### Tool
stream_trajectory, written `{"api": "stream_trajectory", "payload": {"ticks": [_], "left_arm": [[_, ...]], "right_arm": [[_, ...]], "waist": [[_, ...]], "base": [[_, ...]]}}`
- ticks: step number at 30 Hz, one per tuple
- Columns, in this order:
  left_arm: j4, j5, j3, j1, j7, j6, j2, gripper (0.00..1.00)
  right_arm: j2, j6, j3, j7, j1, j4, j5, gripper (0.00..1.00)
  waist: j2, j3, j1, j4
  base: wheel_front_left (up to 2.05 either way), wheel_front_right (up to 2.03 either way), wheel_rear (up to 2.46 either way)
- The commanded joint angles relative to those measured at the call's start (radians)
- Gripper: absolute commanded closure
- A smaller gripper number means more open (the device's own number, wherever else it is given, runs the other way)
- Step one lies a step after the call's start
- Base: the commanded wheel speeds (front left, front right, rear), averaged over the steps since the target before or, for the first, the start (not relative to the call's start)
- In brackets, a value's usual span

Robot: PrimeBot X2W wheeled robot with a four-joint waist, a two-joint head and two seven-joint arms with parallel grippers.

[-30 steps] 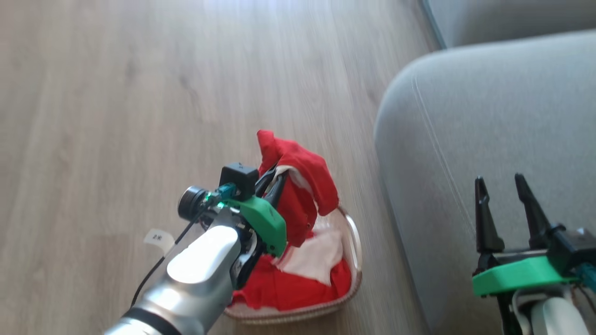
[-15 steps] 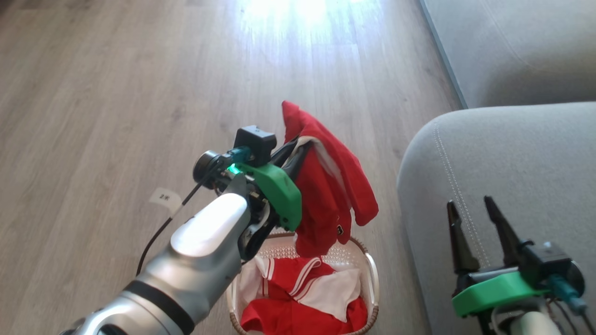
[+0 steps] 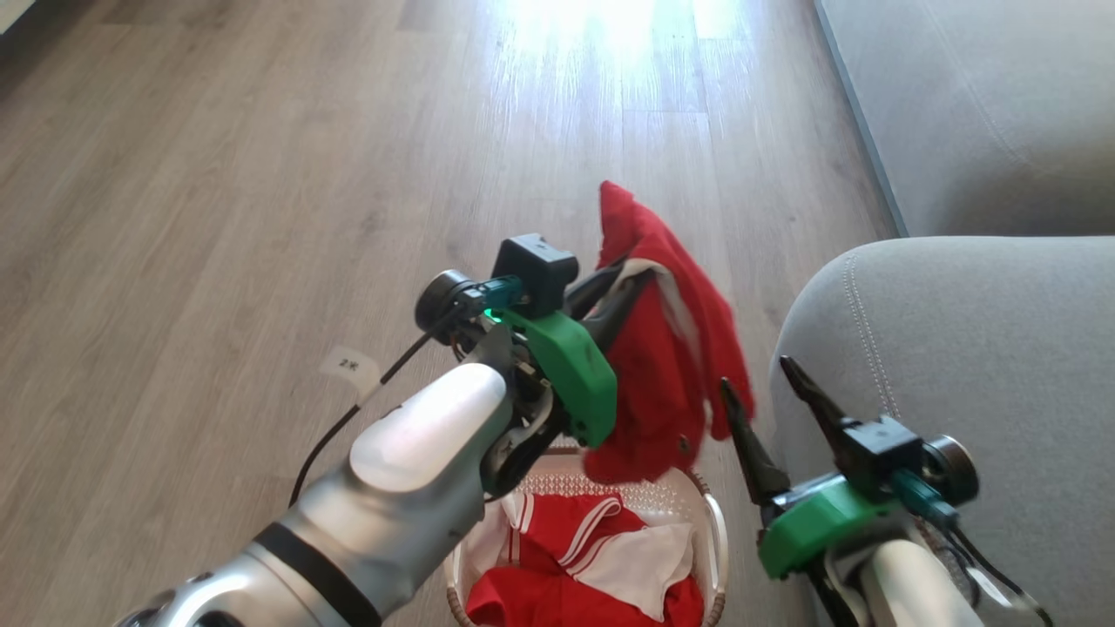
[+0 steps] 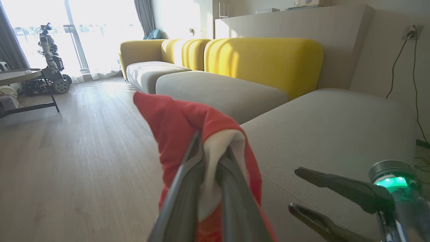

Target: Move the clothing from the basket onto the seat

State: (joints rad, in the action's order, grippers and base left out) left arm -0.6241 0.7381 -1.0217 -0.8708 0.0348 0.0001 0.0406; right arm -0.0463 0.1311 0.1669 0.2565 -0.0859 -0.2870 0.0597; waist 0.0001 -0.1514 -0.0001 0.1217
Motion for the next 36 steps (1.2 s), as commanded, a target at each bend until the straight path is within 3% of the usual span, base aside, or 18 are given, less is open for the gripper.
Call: {"api": "stream_trajectory", "payload": {"ticks": [1, 15, 16, 18, 19, 26, 27, 29, 30, 31, 36], "left_arm": [[0.046, -0.003, 0.023, -0.077, -0.008, 0.007, 0.013, 1.00], [0.165, 0.007, -0.021, -0.046, -0.032, 0.018, 0.012, 1.00], [0.171, 0.008, -0.023, -0.043, -0.033, 0.019, 0.012, 1.00], [0.178, 0.010, -0.025, -0.037, -0.036, 0.021, 0.014, 1.00], [0.179, 0.012, -0.026, -0.032, -0.038, 0.024, 0.017, 1.00], [0.165, 0.028, -0.016, 0.002, -0.035, 0.047, 0.044, 1.00], [0.160, 0.030, -0.016, 0.008, -0.035, 0.048, 0.049, 0.91], [0.152, 0.037, -0.014, 0.022, -0.032, 0.051, 0.055, 0.55], [0.148, 0.037, -0.013, 0.027, -0.028, 0.053, 0.059, 0.04], [0.143, 0.038, -0.012, 0.033, -0.022, 0.056, 0.063, 0.00], [0.121, 0.033, -0.012, 0.065, 0.024, 0.063, 0.072, 0.00]], "right_arm": [[-0.004, 0.000, 0.036, 0.005, -0.077, -0.001, -0.010, 0.00], [-0.004, 0.000, 0.119, 0.005, -0.246, -0.246, -0.024, 0.00], [-0.004, 0.000, 0.124, 0.005, -0.255, -0.256, -0.022, 0.05], [-0.004, 0.000, 0.130, 0.005, -0.267, -0.271, -0.016, 0.65], [-0.004, 0.000, 0.132, 0.005, -0.273, -0.277, -0.013, 1.00], [-0.004, 0.000, 0.107, 0.005, -0.282, -0.275, -0.005, 1.00], [-0.004, 0.000, 0.102, 0.005, -0.281, -0.274, -0.008, 1.00], [-0.004, 0.000, 0.089, 0.005, -0.281, -0.272, -0.015, 1.00], [-0.004, 0.000, 0.081, 0.005, -0.282, -0.270, -0.019, 1.00], [-0.004, 0.000, 0.074, 0.005, -0.282, -0.267, -0.023, 1.00], [-0.005, 0.000, 0.027, 0.005, -0.286, -0.253, -0.057, 1.00]], "waist": [[-0.0001, -0.002, 0.0001, 0.005], [-0.0001, -0.002, 0.0001, 0.044], [-0.0001, -0.002, 0.0001, 0.047], [-0.0001, -0.002, 0.0001, 0.052], [-0.0001, -0.001, 0.0001, 0.053], [-0.0001, 0.006, 0.0001, 0.050], [-0.0001, 0.007, 0.0001, 0.046], [-0.0001, 0.010, 0.0001, 0.038], [-0.0001, 0.011, 0.0001, 0.033], [-0.0001, 0.013, 0.0001, 0.028], [-0.0001, 0.023, 0.0001, 0.000]], "base": [[0.00, 0.00, 0.00], [0.00, 0.00, 0.00], [0.00, 0.00, 0.00], [0.00, 0.00, 0.00], [0.00, 0.00, 0.00], [0.00, 0.00, 0.00], [0.00, 0.00, 0.00], [0.00, 0.00, 0.00], [0.00, 0.00, 0.00], [0.00, 0.00, 0.00], [0.00, 0.00, 0.00]]}}
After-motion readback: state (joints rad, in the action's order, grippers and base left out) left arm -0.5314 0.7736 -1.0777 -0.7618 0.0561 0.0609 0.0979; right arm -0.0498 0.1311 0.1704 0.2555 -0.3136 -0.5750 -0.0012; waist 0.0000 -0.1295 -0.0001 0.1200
